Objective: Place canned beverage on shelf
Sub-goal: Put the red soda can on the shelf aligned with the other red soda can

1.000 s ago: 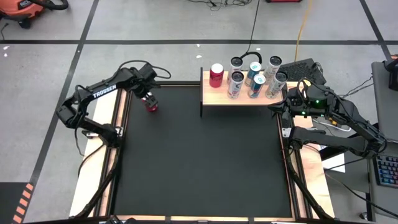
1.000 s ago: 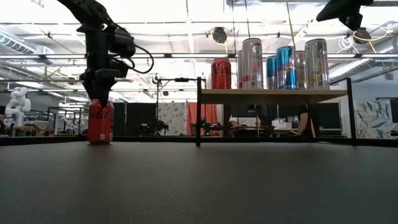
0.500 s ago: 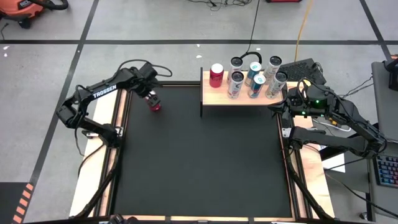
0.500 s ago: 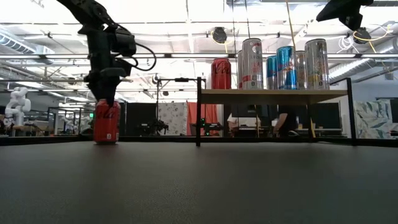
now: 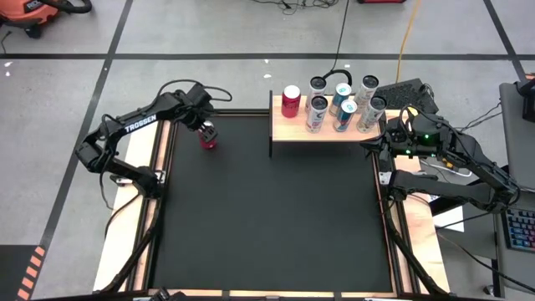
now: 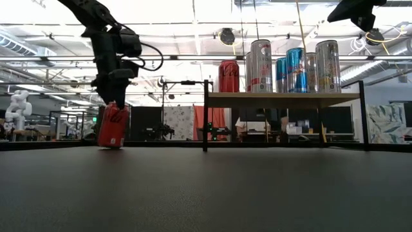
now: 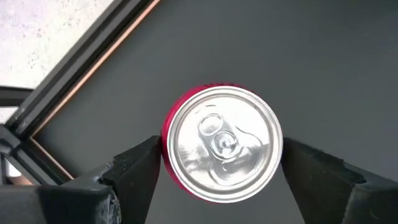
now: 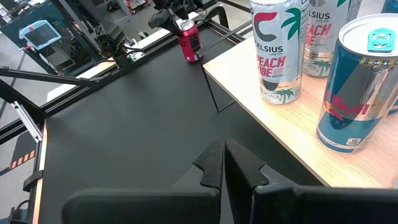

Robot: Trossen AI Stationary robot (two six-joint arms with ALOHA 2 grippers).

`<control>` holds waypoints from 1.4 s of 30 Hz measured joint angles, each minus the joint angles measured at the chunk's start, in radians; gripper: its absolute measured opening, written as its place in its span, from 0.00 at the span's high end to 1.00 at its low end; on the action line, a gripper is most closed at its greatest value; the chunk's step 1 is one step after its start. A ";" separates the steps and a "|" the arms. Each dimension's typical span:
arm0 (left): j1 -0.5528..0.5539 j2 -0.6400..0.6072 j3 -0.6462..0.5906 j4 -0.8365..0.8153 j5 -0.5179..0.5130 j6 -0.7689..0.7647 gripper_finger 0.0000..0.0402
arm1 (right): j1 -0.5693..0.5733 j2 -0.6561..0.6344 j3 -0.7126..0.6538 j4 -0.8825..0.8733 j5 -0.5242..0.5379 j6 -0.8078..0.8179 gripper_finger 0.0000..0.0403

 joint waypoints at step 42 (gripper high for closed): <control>-0.034 -0.311 -0.515 0.542 0.037 -0.195 0.23 | 0.000 0.000 0.000 0.000 0.000 0.000 1.00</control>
